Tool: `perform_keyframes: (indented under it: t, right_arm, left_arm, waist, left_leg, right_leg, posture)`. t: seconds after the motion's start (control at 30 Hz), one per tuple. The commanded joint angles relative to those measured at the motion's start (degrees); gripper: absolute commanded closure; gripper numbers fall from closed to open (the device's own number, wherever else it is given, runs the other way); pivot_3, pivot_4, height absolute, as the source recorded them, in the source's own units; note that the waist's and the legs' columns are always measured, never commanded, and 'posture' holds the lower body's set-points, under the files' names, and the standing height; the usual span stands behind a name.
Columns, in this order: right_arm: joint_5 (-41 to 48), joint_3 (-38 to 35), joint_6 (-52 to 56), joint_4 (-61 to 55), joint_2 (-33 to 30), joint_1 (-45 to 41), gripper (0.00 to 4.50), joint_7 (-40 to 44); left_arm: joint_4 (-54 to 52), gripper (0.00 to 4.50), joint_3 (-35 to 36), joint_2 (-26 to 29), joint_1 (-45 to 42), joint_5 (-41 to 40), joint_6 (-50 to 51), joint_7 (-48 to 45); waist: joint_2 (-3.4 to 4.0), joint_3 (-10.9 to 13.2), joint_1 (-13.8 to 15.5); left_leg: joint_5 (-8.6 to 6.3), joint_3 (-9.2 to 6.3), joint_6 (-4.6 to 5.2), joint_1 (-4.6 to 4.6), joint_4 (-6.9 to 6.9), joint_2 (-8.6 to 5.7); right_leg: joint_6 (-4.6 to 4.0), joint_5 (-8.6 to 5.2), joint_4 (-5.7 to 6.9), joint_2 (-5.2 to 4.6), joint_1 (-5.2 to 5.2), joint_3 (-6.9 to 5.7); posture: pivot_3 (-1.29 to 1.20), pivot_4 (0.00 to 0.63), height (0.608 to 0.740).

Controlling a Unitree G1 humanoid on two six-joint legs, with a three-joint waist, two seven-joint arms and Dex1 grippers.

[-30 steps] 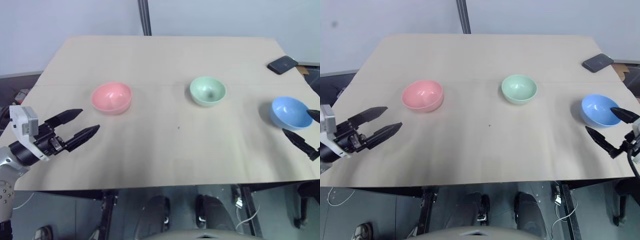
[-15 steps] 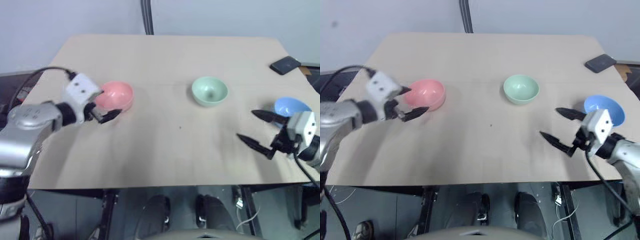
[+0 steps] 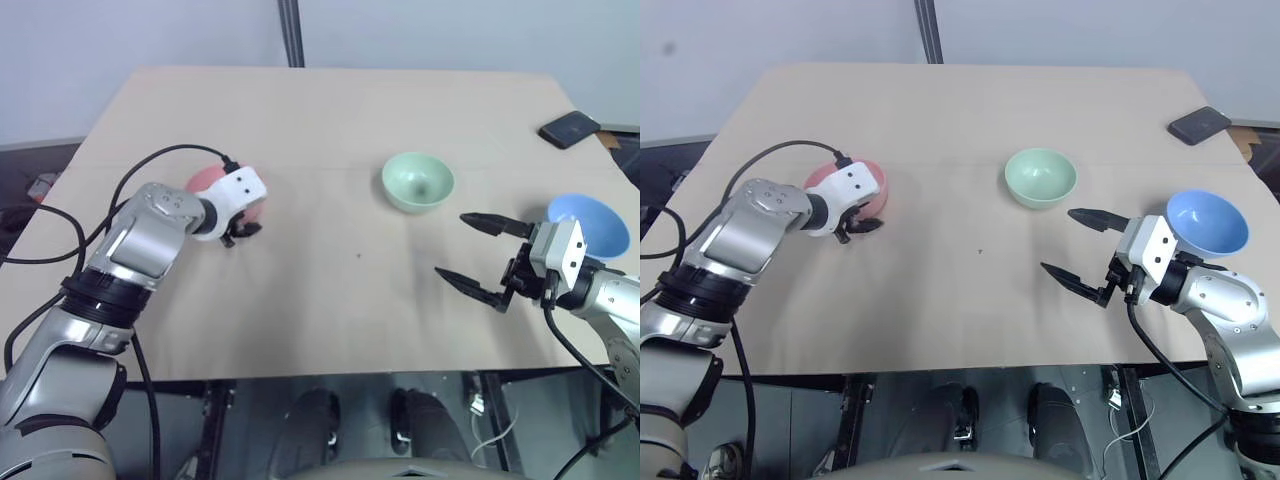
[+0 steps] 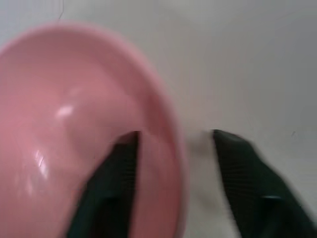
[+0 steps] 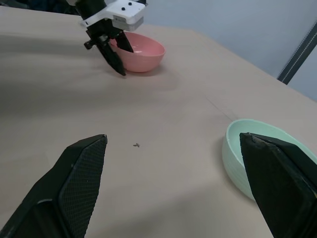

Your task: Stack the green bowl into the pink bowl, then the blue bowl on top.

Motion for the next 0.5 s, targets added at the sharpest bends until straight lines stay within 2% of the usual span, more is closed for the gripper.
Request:
perform_keyframes:
  t: [0.03, 0.07, 0.27, 0.5]
  right_arm:
    - [-0.4, -2.6, -0.9, -2.7, -0.5, 0.8, 0.00, -1.3]
    - [-0.5, -2.8, -0.9, -2.9, -0.5, 1.1, 0.00, -1.6]
    - [-1.3, -3.9, -0.4, -3.7, -0.2, 2.2, 0.00, -3.8]
    - [-3.2, -3.1, 1.5, -4.1, -0.6, 2.5, 0.00, -6.4]
  left_arm:
    - [-3.6, 4.15, 2.9, -0.8, -1.7, -1.7, -3.1, -3.8]
    - [-5.1, 4.44, 3.5, -1.2, -1.5, -2.7, -3.6, -5.1]
    - [-16.3, 4.44, 4.6, -1.8, 3.5, -9.5, -11.2, -15.3]
    - [-16.7, 4.44, 0.0, -4.2, 6.4, -7.8, -23.3, -22.7]
  waist:
    - [0.00, 0.0, 0.0]
    - [0.00, 0.0, 0.0]
    - [0.00, 0.0, -0.1]
    - [0.00, 0.0, -0.1]
  left_leg:
    - [0.00, 0.00, 0.00, 0.00, 0.00, 0.00]
    - [0.00, 0.00, 0.00, 0.01, 0.00, 0.01]
    - [0.00, 0.03, 0.00, 0.02, 0.05, 0.02]
    - [0.01, 0.07, -0.02, 0.13, 0.06, 0.02]
  right_leg:
    - [0.00, 0.00, 0.01, 0.00, 0.00, 0.00]
    - [0.00, 0.00, 0.03, 0.00, 0.00, 0.00]
    - [-0.01, 0.00, 0.07, -0.03, -0.01, 0.06]
    - [-0.07, -0.04, 0.23, 0.00, -0.01, 0.10]
  posture:
    - [0.00, 0.150, 0.739]
    - [0.00, 0.150, 0.739]
    - [0.00, 0.150, 0.739]
    - [0.00, 0.150, 0.739]
